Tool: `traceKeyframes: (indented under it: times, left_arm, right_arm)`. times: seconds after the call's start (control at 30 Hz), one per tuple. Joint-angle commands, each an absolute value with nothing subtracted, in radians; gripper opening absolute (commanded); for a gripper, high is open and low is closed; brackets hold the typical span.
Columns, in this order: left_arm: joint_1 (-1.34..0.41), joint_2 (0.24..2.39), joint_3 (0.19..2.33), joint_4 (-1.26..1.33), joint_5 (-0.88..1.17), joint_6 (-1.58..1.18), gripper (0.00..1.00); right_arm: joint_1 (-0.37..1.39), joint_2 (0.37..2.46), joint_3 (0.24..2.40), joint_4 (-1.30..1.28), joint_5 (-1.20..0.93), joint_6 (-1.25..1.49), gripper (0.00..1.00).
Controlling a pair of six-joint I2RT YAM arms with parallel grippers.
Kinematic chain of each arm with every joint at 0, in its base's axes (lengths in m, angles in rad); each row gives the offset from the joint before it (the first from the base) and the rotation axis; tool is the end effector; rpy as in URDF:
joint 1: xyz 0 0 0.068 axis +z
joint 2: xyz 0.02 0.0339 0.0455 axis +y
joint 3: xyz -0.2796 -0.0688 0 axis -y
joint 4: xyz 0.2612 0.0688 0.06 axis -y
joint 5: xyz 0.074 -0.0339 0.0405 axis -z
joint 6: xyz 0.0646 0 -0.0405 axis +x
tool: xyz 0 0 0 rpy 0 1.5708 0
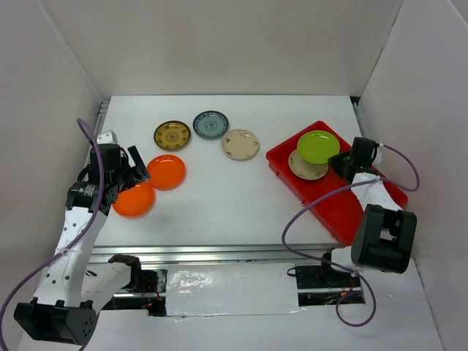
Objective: Place the plates into the plastic bin on the countertop
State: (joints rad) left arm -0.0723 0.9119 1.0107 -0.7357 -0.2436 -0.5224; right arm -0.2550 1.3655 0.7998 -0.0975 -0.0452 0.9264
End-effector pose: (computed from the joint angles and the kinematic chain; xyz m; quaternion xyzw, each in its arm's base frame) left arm 0.2133 0.0002 0.3388 -0.2511 0.8518 -0.0272 0.4590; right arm 0.3151 -0.0791 0.2126 0.4922 0.7518 0.1636 0.4071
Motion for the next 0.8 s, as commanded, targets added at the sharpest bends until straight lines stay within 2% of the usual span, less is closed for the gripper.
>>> traceKeyframes:
  times: [0.0,0.17,0.2,0.33,0.4,0.47,0.5,0.6,0.63,0.67,0.73,0.77]
  left_arm:
    - [-0.072,0.904,1.026,-0.701,-0.229,-0.5,0.99]
    - [-0.071,0.905,1.028,-0.704,-0.241,-0.502,0.99]
    - [-0.071,0.904,1.026,-0.703,-0.241,-0.502,0.99]
    - [-0.071,0.905,1.025,-0.701,-0.239,-0.5,0.99]
    - [-0.071,0.908,1.026,-0.701,-0.239,-0.5,0.99]
    - [-0.072,0.908,1.025,-0.701,-0.239,-0.5,0.99]
    - [-0.071,0.908,1.026,-0.701,-0.241,-0.5,0.99]
    - [-0.072,0.907,1.026,-0.703,-0.245,-0.503,0.99]
    - [-0.071,0.907,1.028,-0.704,-0.25,-0.505,0.99]
    - [-0.072,0.905,1.028,-0.704,-0.255,-0.508,0.99]
    - [-0.069,0.908,1.035,-0.722,-0.296,-0.528,0.99]
    - [-0.069,0.908,1.042,-0.732,-0.313,-0.535,0.99]
  right_arm:
    - [-0.241,1.384,0.795,-0.044,-0.097,0.882,0.0]
    - [-0.216,1.385,0.756,-0.011,-0.094,0.891,0.0]
    - [-0.215,1.381,0.75,-0.011,-0.095,0.891,0.03]
    - [-0.215,1.345,0.755,-0.06,-0.081,0.891,0.69]
    - [-0.209,1.266,0.755,-0.084,-0.063,0.888,0.8]
    - [-0.186,1.148,0.759,-0.127,-0.019,0.887,0.86]
    - [-0.172,1.103,0.768,-0.147,-0.003,0.881,0.99]
    - [-0.039,0.956,0.805,-0.201,0.116,0.855,1.0]
    - [0.278,0.936,0.81,-0.18,0.127,0.854,1.0]
    - [0.076,0.925,0.798,-0.151,0.08,0.854,1.0]
    - [0.233,0.966,0.776,-0.02,0.005,0.874,1.0]
    - [0.289,1.056,0.767,0.032,-0.038,0.882,1.0]
